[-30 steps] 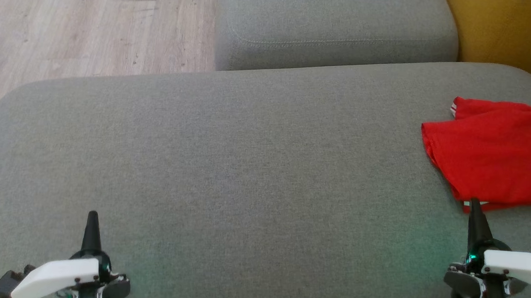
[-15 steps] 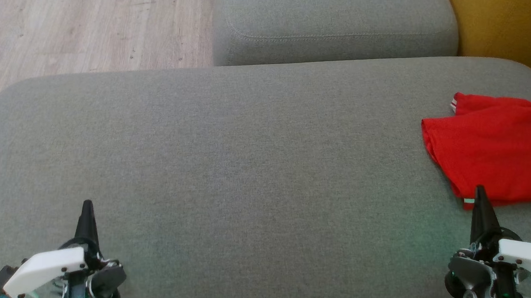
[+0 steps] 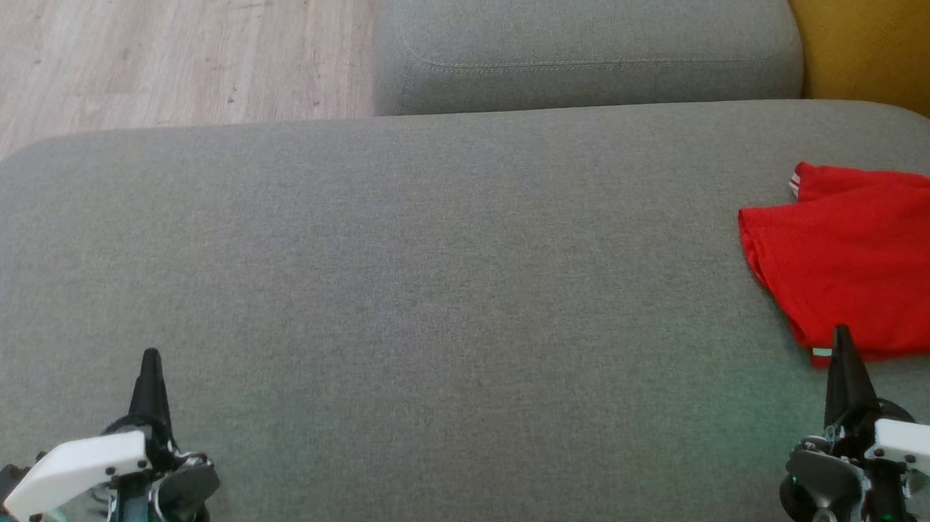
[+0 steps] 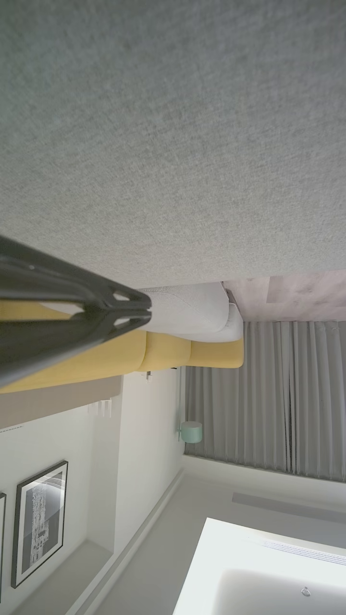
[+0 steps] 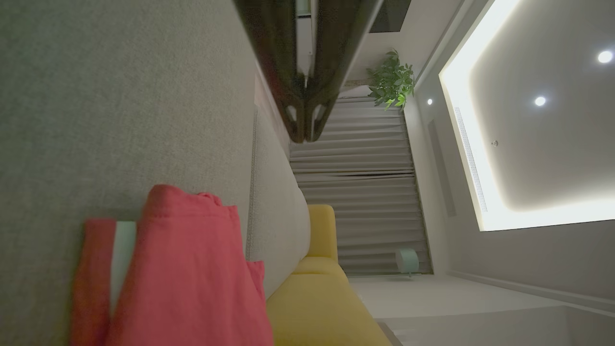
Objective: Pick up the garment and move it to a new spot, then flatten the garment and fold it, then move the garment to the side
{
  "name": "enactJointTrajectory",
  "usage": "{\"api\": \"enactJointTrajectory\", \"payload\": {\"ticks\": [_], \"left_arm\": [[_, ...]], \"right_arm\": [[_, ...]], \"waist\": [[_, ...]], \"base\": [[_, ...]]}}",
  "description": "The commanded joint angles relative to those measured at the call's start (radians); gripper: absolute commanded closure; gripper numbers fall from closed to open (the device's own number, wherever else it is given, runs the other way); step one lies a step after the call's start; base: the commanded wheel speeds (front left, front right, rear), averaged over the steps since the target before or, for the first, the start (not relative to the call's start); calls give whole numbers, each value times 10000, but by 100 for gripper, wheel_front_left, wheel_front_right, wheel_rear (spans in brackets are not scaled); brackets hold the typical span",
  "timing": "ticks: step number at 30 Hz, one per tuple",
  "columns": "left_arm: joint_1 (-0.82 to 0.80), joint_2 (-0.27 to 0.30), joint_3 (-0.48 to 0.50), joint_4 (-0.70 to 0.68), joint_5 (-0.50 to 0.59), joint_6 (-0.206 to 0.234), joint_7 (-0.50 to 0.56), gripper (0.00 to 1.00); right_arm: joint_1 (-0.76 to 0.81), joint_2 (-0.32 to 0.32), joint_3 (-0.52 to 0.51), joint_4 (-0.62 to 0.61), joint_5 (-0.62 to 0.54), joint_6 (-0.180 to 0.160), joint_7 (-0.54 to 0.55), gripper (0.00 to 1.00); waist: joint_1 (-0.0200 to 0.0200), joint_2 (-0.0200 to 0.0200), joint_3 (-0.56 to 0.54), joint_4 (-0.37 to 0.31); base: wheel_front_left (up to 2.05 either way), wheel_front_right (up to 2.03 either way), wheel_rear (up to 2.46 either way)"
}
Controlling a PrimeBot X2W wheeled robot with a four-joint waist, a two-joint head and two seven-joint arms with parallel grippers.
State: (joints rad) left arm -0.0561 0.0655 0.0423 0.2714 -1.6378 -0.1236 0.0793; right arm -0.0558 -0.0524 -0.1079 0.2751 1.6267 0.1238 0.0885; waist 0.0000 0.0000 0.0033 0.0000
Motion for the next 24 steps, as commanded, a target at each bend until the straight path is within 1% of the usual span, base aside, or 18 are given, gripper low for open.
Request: {"api": "enactJointTrajectory", "payload": {"ticks": [1, 24], "left_arm": [[-491, 82, 392, -278, 23, -71, 80, 100], [-498, 24, 473, -273, 91, -71, 145, 100]], "right_arm": [[-499, -153, 181, -317, 19, 69, 54, 100], [-505, -107, 116, -313, -35, 69, 106, 100]], "waist": [[0, 0, -1, 0], [0, 0, -1, 0]], "base": [[0, 0, 0], [0, 0, 0]]}}
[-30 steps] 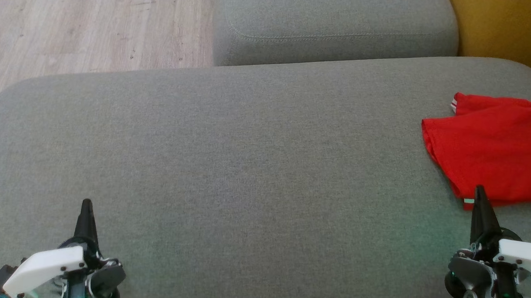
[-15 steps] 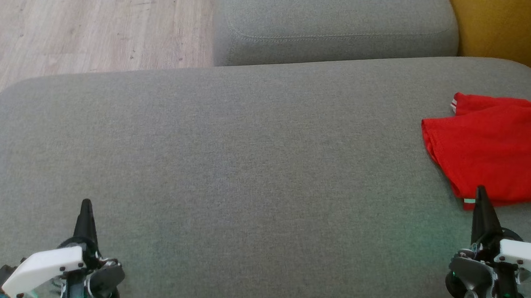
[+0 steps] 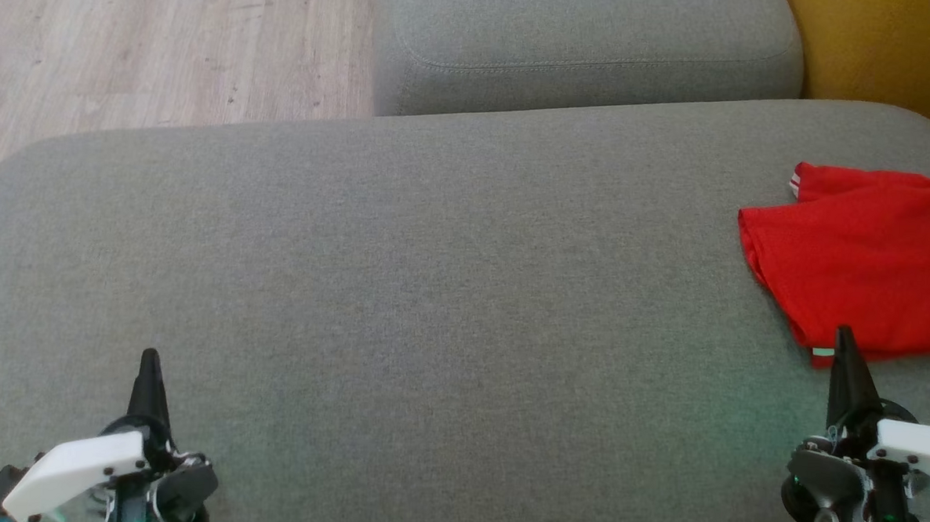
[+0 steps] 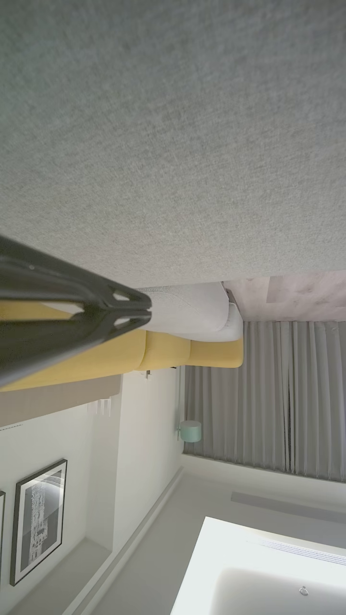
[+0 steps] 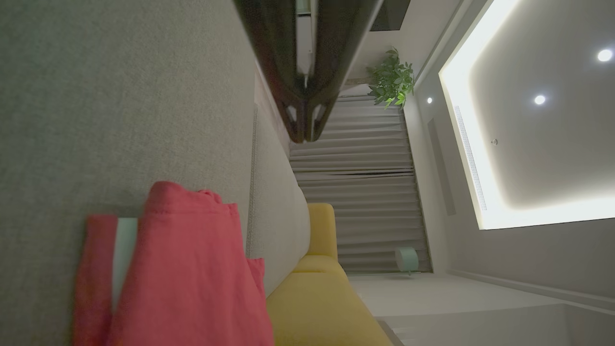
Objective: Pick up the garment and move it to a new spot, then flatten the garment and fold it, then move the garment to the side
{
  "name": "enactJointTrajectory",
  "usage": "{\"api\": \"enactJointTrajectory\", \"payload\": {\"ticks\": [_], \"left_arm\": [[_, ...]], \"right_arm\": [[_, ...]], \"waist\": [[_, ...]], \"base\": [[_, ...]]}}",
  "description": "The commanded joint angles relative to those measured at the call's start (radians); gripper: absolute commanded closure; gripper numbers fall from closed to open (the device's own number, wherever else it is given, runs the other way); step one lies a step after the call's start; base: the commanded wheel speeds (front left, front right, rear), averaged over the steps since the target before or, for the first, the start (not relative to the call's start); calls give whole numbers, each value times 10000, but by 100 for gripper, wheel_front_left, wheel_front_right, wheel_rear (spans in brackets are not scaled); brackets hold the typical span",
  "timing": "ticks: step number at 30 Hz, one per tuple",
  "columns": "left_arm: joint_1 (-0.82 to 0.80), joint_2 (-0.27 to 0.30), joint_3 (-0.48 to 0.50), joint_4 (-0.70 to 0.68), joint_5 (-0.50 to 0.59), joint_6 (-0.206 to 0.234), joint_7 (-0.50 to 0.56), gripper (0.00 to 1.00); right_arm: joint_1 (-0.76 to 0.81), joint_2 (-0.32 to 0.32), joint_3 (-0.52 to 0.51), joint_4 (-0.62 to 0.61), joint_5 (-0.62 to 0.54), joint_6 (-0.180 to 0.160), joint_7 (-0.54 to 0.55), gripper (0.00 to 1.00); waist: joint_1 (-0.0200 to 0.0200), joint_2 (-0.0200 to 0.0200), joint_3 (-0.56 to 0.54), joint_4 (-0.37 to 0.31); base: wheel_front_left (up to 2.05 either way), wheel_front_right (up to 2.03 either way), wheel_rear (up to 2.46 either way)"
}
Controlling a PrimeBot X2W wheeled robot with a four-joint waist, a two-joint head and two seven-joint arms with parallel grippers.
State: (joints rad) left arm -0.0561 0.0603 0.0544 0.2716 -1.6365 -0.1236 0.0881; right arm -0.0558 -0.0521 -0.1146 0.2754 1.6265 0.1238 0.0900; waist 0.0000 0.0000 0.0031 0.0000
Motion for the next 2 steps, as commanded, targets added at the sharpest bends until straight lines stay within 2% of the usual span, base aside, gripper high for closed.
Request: {"api": "enactJointTrajectory", "payload": {"ticks": [1, 2], "left_arm": [[-498, 73, 356, -275, 80, -71, 59, 100], [-498, 73, 356, -275, 80, -71, 59, 100]], "right_arm": [[-505, -109, 181, -317, -35, 69, 93, 100], [-505, -109, 181, -317, -35, 69, 93, 100]], "waist": [[0, 0, 0, 0], [0, 0, 0, 0]], "base": [[0, 0, 0], [0, 0, 0]]}}
